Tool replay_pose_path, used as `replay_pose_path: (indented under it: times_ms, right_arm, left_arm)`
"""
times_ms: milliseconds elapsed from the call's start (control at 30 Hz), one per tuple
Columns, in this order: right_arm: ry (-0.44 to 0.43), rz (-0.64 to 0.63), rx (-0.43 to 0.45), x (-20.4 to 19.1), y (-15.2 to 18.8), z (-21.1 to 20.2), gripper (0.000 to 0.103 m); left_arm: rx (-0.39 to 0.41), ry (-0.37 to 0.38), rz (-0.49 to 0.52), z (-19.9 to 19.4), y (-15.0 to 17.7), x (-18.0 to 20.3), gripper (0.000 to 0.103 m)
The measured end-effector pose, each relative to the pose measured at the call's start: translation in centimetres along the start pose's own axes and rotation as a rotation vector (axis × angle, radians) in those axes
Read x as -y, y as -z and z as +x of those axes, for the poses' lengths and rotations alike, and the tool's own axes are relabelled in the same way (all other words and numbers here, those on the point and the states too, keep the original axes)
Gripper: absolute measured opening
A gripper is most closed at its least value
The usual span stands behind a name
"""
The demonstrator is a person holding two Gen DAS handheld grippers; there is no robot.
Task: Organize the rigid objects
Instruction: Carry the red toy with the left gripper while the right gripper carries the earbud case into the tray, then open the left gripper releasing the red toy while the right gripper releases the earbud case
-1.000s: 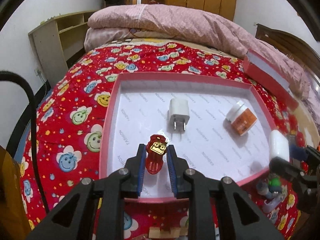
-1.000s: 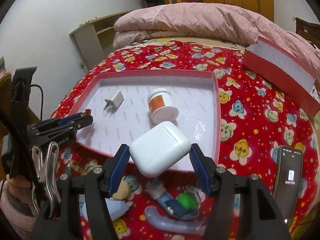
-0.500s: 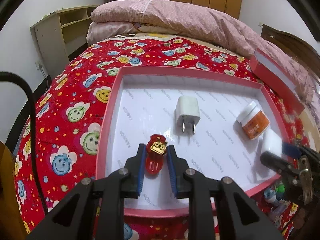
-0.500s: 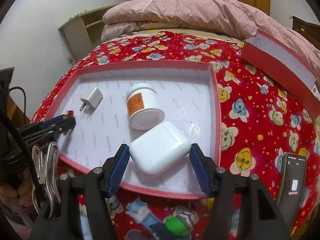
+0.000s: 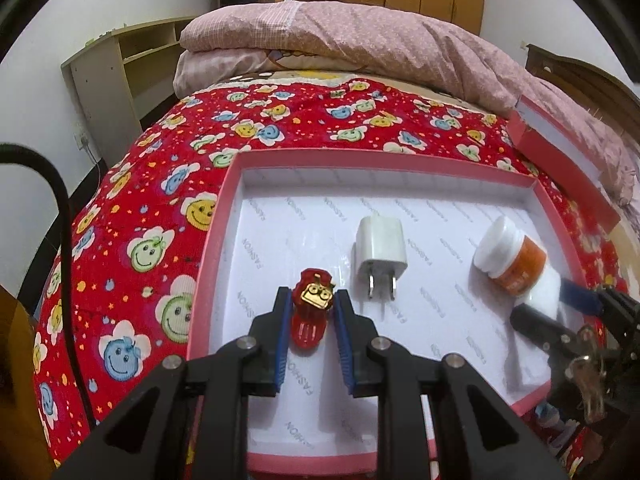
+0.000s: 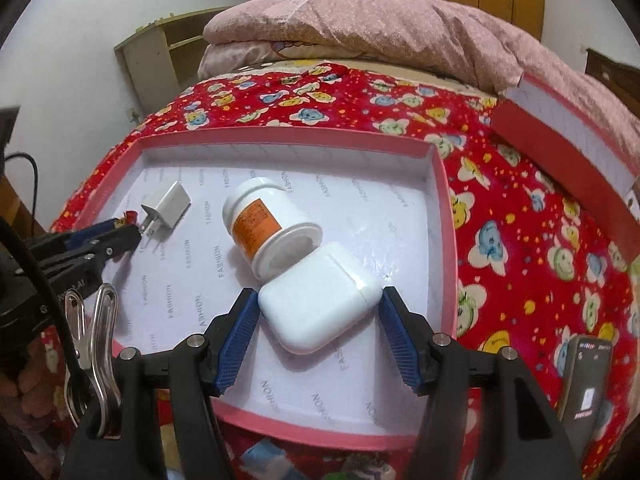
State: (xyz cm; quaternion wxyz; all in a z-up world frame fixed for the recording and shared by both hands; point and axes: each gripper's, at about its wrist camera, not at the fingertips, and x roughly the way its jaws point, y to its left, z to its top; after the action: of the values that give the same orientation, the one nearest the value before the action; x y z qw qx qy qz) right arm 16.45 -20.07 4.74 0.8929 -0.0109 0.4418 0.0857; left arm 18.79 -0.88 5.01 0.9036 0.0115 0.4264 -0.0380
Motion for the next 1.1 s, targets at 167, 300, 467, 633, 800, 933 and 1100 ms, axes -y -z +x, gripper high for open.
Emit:
replay_pose_path:
  times_ms: [167, 300, 467, 633, 800, 933, 1100]
  right_arm:
    - [-0.003, -0.007, 0.002, 0.3, -0.5, 0.4, 0.063]
    - [-0.01, -0.012, 0.006, 0.4, -0.6, 0.6, 0.063]
    - [-0.006, -0.02, 0.009, 0.3, -0.6, 0.6, 0.063]
    - [-0.006, -0.019, 0.009, 0.3, -0.6, 0.6, 0.063]
    - [-0.008, -0.018, 0.009, 0.3, -0.5, 0.6, 0.063]
    - [-0.008, -0.021, 0.009, 0.3, -0.6, 0.6, 0.064]
    - [-0.009, -0.027, 0.011, 0.2, -0.5, 0.6, 0.064]
  left_arm:
    - [0.002, -0.008, -0.002, 0.2, -0.3, 0.1, 0.022]
    - [0.006, -0.012, 0.001, 0.3, -0.3, 0.1, 0.022]
    - [0.005, -0.012, 0.001, 0.3, -0.2, 0.1, 0.022]
    - [0.004, -0.011, 0.0, 0.3, -0.3, 0.1, 0.022]
    - [0.008, -0.02, 0.008, 0.3, -0.2, 0.2, 0.022]
    - [0.007, -0.014, 0.009, 0.3, -0.2, 0.2, 0.027]
    - [0.011, -0.005, 0.037, 0.2, 0.1, 1.2, 0.053]
